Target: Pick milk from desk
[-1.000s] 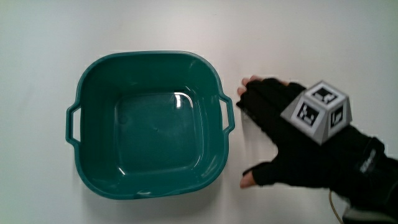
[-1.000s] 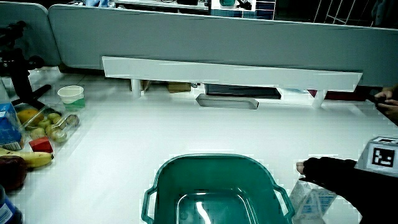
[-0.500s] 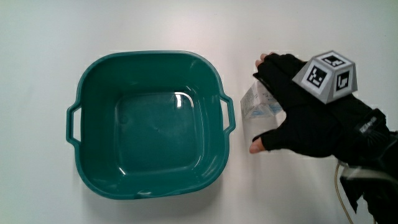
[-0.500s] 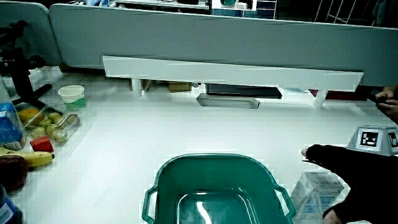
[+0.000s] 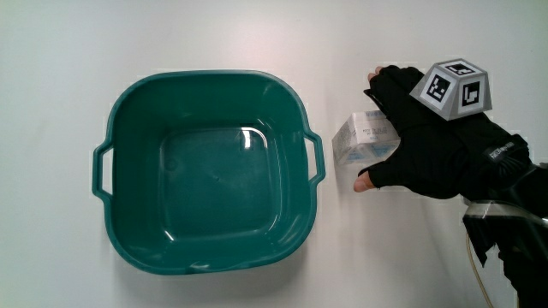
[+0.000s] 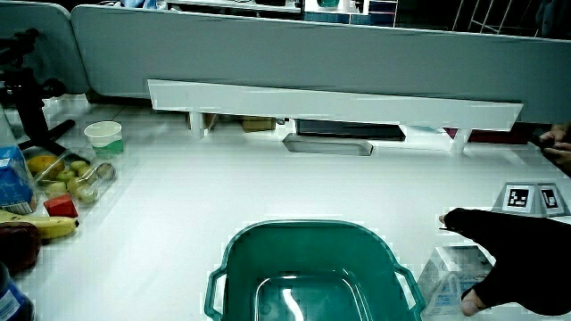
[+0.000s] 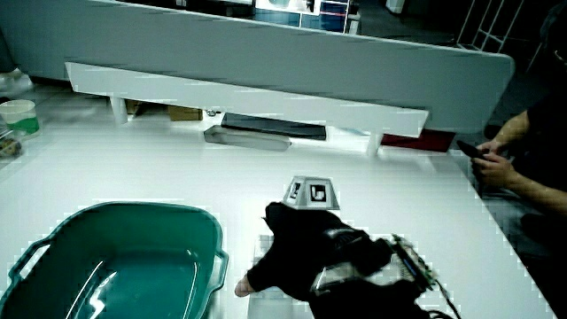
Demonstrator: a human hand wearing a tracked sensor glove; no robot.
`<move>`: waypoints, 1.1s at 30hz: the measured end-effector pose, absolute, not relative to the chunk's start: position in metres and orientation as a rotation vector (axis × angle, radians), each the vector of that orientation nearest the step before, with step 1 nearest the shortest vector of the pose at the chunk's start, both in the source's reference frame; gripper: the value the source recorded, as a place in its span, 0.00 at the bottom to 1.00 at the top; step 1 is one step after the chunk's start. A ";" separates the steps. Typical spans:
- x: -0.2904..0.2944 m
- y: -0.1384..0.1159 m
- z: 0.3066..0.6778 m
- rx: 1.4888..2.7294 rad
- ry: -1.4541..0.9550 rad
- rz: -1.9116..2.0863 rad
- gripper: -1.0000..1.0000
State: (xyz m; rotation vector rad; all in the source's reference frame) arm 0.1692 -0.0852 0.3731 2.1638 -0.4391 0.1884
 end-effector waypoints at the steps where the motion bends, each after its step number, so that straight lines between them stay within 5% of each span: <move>1: 0.169 -0.085 0.374 2.167 -0.436 0.182 0.50; 33: 0.174 -0.089 0.367 2.318 -0.508 0.264 0.82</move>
